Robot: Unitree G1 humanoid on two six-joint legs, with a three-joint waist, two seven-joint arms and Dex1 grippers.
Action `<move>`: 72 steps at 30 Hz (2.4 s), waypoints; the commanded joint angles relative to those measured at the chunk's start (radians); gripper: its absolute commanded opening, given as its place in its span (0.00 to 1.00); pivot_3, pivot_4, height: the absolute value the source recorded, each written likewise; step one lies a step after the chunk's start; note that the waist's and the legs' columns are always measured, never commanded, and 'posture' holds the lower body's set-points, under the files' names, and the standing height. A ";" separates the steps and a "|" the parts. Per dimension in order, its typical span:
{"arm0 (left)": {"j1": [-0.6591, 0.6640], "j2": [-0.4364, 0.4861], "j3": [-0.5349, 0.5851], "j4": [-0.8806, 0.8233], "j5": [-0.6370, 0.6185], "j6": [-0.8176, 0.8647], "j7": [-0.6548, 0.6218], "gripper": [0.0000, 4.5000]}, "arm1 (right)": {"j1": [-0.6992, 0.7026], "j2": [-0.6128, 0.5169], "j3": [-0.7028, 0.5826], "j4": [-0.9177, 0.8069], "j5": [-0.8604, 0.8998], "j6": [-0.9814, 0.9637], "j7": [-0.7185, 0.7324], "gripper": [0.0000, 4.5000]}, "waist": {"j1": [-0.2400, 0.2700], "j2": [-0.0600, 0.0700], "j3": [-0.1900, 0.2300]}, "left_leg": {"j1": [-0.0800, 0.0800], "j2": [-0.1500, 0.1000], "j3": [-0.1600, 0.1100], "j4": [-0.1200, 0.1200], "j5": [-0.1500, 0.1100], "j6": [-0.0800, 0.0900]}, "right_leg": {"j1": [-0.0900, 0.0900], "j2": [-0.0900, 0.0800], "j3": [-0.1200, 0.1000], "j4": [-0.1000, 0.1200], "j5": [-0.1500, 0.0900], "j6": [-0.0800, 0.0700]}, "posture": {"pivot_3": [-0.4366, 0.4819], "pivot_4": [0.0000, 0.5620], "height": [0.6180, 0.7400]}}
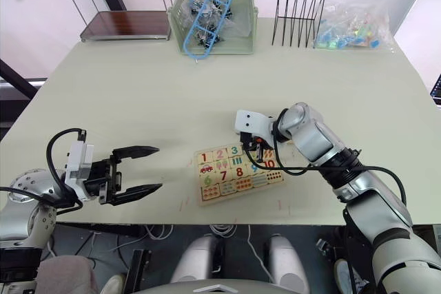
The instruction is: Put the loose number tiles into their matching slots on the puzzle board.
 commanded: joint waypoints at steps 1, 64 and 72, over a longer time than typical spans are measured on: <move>-0.004 0.000 0.005 -0.001 -0.001 -0.020 -0.007 1.00 | 0.011 -0.011 -0.004 -0.028 -0.001 -0.003 0.005 0.01 | 0.000 0.000 0.000 | 0.000 0.000 0.000 0.000 0.000 0.000 | 0.000 0.000 0.000 0.000 0.000 0.000 | 0.48 0.27 1.00; 0.138 -0.149 0.079 0.050 0.110 -0.049 0.431 1.00 | 1.212 -0.023 -1.103 -0.303 0.592 -0.634 -0.242 0.99 | 0.004 -0.001 -0.001 | 0.012 0.000 0.000 0.000 0.000 0.000 | 0.013 -0.001 0.001 -0.001 -0.002 -0.003 | 0.48 0.27 1.00; 0.115 -0.156 0.075 0.068 0.112 -0.054 0.425 1.00 | 1.202 -0.021 -1.093 -0.281 0.587 -0.652 -0.235 0.99 | 0.004 -0.001 -0.001 | 0.012 0.000 0.000 0.000 0.000 0.000 | 0.013 -0.001 0.001 -0.001 -0.002 -0.003 | 0.48 0.27 1.00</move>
